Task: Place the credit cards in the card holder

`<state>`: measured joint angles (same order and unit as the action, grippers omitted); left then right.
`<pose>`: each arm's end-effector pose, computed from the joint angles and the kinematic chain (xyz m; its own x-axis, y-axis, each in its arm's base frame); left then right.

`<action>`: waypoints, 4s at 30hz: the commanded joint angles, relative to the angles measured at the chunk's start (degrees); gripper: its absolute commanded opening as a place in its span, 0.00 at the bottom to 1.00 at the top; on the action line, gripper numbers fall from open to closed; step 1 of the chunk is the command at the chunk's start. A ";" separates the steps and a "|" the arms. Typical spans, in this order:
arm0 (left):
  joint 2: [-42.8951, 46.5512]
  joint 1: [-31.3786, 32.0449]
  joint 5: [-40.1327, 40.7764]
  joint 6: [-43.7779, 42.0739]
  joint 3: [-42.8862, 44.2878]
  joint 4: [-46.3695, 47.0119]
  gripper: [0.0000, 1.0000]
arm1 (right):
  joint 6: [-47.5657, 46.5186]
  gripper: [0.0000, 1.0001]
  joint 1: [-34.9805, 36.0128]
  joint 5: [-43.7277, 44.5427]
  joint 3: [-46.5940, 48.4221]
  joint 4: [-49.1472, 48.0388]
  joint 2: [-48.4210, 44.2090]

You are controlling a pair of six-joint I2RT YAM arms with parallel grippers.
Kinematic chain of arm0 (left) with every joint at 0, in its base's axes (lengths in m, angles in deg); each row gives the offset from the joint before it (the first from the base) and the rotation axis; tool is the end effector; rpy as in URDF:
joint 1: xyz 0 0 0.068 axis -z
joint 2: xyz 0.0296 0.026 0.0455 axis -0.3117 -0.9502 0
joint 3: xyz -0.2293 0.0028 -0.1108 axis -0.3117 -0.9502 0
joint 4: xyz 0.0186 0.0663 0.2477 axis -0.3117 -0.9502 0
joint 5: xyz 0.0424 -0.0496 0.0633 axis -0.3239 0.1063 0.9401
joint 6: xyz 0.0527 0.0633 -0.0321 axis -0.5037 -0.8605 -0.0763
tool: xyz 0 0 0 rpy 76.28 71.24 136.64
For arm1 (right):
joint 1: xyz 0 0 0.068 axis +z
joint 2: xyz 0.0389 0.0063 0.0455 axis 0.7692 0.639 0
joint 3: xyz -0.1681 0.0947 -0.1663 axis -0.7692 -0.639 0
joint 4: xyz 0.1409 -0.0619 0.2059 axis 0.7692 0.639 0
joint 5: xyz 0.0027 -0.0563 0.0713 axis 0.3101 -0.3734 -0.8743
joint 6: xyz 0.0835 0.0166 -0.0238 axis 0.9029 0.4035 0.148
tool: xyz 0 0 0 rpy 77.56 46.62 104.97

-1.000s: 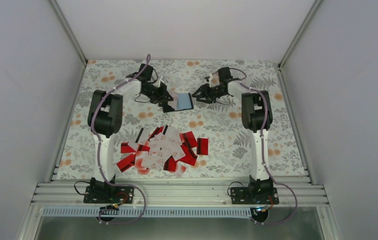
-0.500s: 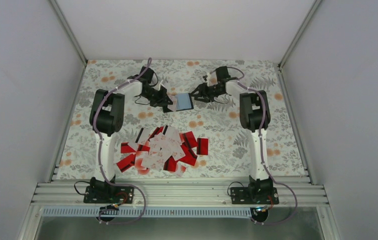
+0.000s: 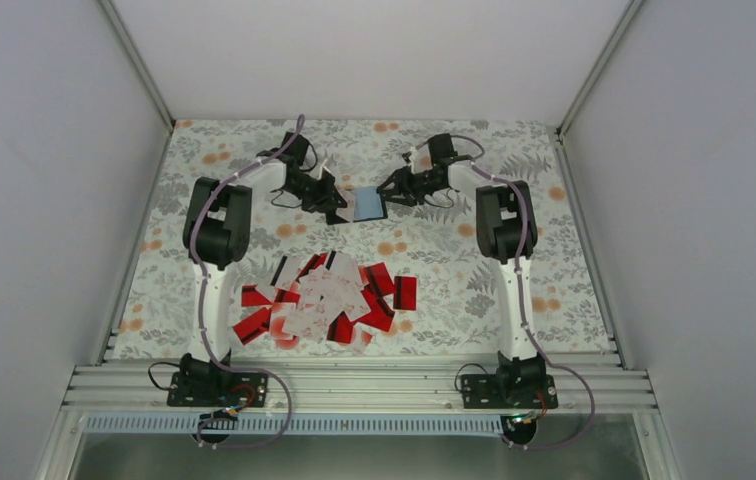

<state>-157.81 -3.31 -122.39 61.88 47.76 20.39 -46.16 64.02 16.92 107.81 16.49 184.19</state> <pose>0.4295 -0.1717 0.0954 -0.9985 -0.0329 -0.0432 0.0107 0.6609 -0.7504 0.4672 0.1808 0.0744 -0.9953 -0.0013 -0.0966 -0.0836 0.5129 0.8544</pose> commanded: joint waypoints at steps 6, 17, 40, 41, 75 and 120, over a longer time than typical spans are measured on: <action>-2.34 -0.16 -1.99 -0.56 2.49 -0.29 0.03 | -0.12 0.43 1.24 -0.37 2.20 1.48 2.63; -3.30 -0.09 -1.98 0.17 2.34 1.25 0.02 | -1.00 0.42 1.30 -1.05 2.78 2.60 3.64; -4.01 0.07 0.28 3.54 2.05 8.08 0.02 | -3.07 0.41 1.61 -2.56 1.83 4.25 4.89; -3.91 0.11 0.37 3.74 1.70 8.48 0.02 | -3.13 0.41 1.57 -2.65 1.74 4.21 4.91; -1.83 2.59 1.10 3.48 -2.37 8.53 0.03 | -0.63 0.27 1.91 -2.77 -2.40 1.53 4.67; -3.87 5.83 21.35 -2.19 17.06 -18.62 1.00 | 1.52 0.22 2.65 -2.57 -1.94 -0.52 5.06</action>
<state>-160.48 2.00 -104.81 61.23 61.79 6.25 -45.07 65.62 11.54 107.02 14.96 186.51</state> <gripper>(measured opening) 0.998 0.222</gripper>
